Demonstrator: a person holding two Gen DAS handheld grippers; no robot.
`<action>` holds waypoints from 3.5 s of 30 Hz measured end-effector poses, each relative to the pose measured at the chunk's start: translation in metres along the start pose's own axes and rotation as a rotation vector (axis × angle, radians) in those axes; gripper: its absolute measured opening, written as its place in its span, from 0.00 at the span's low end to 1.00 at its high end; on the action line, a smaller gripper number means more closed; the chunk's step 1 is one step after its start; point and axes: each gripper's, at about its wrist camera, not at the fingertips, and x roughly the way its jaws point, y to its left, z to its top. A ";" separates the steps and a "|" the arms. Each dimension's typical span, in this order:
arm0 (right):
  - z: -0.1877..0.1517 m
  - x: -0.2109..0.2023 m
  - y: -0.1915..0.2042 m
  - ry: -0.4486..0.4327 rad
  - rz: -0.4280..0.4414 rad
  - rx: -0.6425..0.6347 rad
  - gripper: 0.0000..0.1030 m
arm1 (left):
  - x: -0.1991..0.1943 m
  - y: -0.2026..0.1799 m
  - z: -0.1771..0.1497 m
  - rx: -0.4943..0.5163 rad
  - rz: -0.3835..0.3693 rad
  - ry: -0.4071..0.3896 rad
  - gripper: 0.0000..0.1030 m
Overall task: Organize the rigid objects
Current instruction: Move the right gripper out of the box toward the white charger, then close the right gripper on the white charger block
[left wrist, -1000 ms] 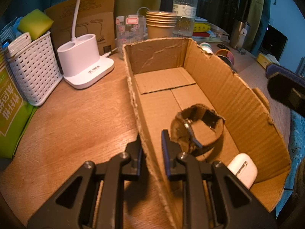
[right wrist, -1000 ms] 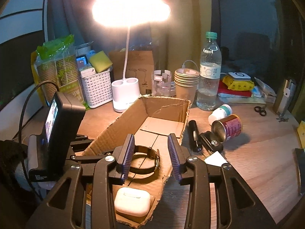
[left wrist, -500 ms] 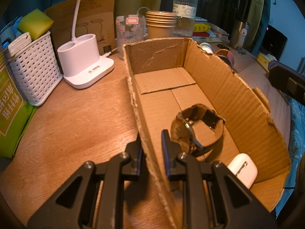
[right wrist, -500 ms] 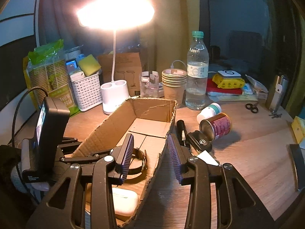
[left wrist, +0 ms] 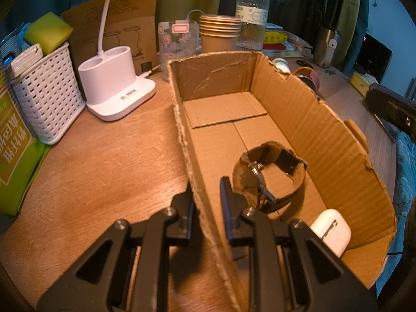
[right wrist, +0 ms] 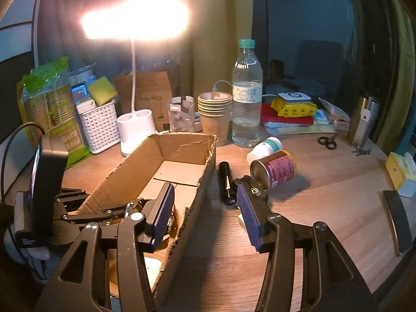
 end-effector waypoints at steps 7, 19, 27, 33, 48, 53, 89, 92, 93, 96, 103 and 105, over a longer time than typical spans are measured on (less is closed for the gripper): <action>-0.004 0.006 -0.009 0.016 -0.038 0.009 0.52 | 0.000 0.000 0.000 0.000 0.000 0.000 0.18; -0.017 0.022 -0.032 0.061 -0.099 0.033 0.53 | 0.000 0.000 0.000 0.000 0.000 0.000 0.18; -0.028 0.045 -0.050 0.126 -0.116 0.070 0.53 | 0.000 0.000 0.000 0.000 0.000 0.000 0.18; -0.034 0.064 -0.055 0.175 -0.119 0.071 0.53 | 0.000 0.000 0.000 0.000 -0.001 0.000 0.18; -0.037 0.091 -0.044 0.297 -0.086 0.000 0.53 | 0.000 0.000 0.000 0.000 -0.001 0.000 0.18; -0.033 0.095 -0.037 0.287 -0.091 -0.047 0.49 | 0.000 0.000 0.000 0.000 -0.001 0.000 0.18; -0.055 0.042 -0.024 0.237 -0.039 -0.099 0.39 | 0.000 0.001 0.000 0.000 -0.001 0.000 0.18; -0.061 0.041 -0.029 0.249 -0.052 -0.090 0.40 | 0.000 0.000 0.000 0.000 -0.001 0.000 0.18; -0.061 0.040 -0.031 0.247 -0.060 -0.086 0.41 | 0.000 0.000 0.000 0.000 -0.001 0.000 0.18; -0.057 0.033 -0.035 0.210 -0.076 -0.073 0.47 | 0.000 0.001 0.000 0.000 -0.002 0.000 0.18; -0.051 0.022 -0.024 0.154 -0.040 -0.104 0.48 | 0.000 0.001 0.000 0.000 -0.002 0.000 0.18; -0.051 0.025 -0.021 0.161 -0.027 -0.116 0.48 | 0.000 0.001 0.000 0.000 -0.002 0.000 0.18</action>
